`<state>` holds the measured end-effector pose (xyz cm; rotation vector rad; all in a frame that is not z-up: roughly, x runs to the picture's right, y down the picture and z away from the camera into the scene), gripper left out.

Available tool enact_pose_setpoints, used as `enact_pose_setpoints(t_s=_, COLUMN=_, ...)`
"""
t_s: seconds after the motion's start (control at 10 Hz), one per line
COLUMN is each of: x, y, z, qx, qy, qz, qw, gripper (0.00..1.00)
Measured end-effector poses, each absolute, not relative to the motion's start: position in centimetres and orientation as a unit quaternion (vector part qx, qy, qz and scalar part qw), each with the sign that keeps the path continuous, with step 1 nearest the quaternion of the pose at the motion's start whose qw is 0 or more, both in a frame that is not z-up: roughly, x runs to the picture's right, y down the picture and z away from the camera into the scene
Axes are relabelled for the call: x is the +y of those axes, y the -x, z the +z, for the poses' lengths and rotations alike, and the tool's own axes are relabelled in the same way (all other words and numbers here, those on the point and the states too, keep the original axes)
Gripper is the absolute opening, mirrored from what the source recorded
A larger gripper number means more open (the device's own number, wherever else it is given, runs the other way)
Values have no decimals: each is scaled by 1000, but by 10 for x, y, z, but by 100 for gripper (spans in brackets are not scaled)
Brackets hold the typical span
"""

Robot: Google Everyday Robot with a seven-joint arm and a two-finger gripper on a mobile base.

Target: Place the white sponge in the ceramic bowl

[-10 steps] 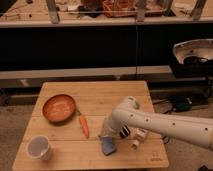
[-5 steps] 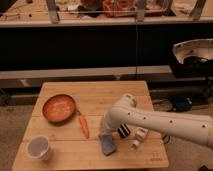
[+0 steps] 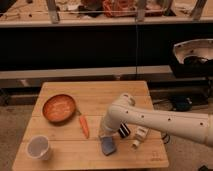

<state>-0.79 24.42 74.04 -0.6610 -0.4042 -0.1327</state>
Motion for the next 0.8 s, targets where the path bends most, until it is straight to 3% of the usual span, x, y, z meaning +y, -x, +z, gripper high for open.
enact_pose_setpoints(t_s=0.5, x=272, y=-30, z=719, qx=-193, qy=221, qz=-283, qw=913, gripper=80)
enact_pose_setpoints(t_s=0.8, x=284, y=-64, z=715, qx=-263, qy=151, qz=-361, qw=882, gripper=80)
